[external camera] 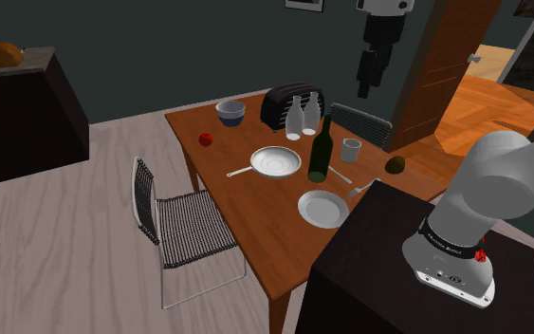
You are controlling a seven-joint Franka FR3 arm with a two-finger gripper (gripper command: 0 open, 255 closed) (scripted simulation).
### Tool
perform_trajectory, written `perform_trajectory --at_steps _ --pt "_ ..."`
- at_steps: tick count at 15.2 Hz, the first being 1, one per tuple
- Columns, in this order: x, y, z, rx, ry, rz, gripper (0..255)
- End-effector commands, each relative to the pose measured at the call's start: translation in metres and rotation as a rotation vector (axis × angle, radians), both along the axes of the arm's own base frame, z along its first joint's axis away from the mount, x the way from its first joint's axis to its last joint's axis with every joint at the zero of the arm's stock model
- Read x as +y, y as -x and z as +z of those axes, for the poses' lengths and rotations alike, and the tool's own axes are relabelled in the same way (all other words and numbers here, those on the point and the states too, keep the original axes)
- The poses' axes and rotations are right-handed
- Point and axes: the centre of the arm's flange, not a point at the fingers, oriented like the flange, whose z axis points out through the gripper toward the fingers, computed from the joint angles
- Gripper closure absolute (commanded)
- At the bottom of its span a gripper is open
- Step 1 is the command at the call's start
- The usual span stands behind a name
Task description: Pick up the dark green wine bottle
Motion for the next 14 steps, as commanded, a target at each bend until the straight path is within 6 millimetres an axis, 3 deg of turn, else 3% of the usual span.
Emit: perform_trajectory --at_steps 1,14 --pt "0.000 0.000 0.000 0.000 0.000 0.000 0" --pt "-0.114 -0.094 -0.093 -0.001 -0.030 0.023 0"
